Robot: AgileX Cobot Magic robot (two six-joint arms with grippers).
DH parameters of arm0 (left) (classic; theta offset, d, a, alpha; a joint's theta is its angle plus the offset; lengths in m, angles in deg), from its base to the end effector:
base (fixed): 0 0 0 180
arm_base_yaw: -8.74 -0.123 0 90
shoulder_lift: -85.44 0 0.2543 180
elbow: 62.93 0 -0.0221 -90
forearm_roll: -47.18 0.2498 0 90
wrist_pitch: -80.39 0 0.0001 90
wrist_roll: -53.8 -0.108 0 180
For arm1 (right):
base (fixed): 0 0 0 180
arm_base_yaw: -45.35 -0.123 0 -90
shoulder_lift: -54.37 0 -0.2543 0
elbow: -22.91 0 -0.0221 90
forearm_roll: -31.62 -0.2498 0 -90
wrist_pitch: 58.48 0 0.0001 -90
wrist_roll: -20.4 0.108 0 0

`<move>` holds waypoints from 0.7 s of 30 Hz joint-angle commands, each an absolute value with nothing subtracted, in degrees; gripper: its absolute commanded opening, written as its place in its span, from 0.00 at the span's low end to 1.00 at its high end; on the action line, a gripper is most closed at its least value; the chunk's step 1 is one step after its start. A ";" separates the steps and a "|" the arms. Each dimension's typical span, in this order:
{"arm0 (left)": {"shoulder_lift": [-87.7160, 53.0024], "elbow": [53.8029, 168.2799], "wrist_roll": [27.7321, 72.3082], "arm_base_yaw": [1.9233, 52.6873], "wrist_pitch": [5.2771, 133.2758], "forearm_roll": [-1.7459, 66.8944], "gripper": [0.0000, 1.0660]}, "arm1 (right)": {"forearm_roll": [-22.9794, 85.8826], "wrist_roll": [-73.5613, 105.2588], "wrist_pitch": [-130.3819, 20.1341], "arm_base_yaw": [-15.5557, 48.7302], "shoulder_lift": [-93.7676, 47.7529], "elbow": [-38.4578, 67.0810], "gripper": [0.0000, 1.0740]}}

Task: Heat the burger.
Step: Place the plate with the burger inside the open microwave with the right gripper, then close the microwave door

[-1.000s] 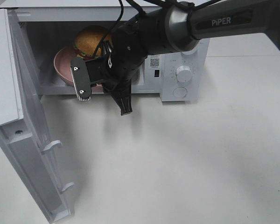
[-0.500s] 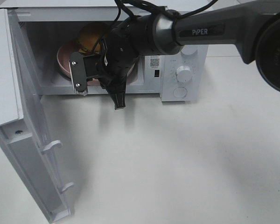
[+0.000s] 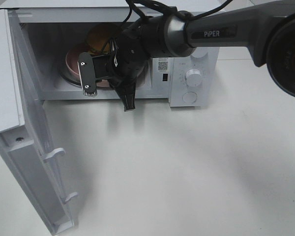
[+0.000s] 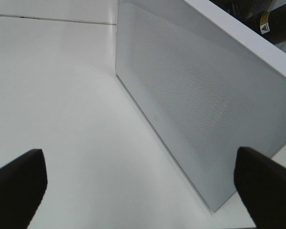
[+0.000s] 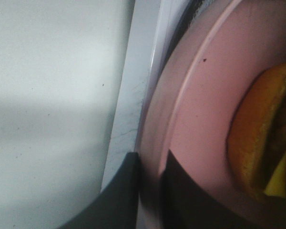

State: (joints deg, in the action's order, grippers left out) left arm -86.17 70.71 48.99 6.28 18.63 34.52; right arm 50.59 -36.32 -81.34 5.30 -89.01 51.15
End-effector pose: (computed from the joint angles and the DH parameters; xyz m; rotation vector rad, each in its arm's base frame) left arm 0.0358 -0.0193 0.2759 0.0575 2.0180 -0.1831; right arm 0.4013 0.3195 0.1103 -2.0039 1.3650 -0.4288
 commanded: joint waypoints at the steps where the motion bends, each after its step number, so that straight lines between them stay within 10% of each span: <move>1: -87.20 70.42 48.93 6.11 19.20 34.52 0.94 | 51.16 -36.78 -78.47 5.53 -88.67 52.07 0.17; 21: -87.20 70.42 48.93 6.11 19.20 34.52 0.94 | 47.72 -36.89 -83.11 5.53 -86.20 51.04 0.57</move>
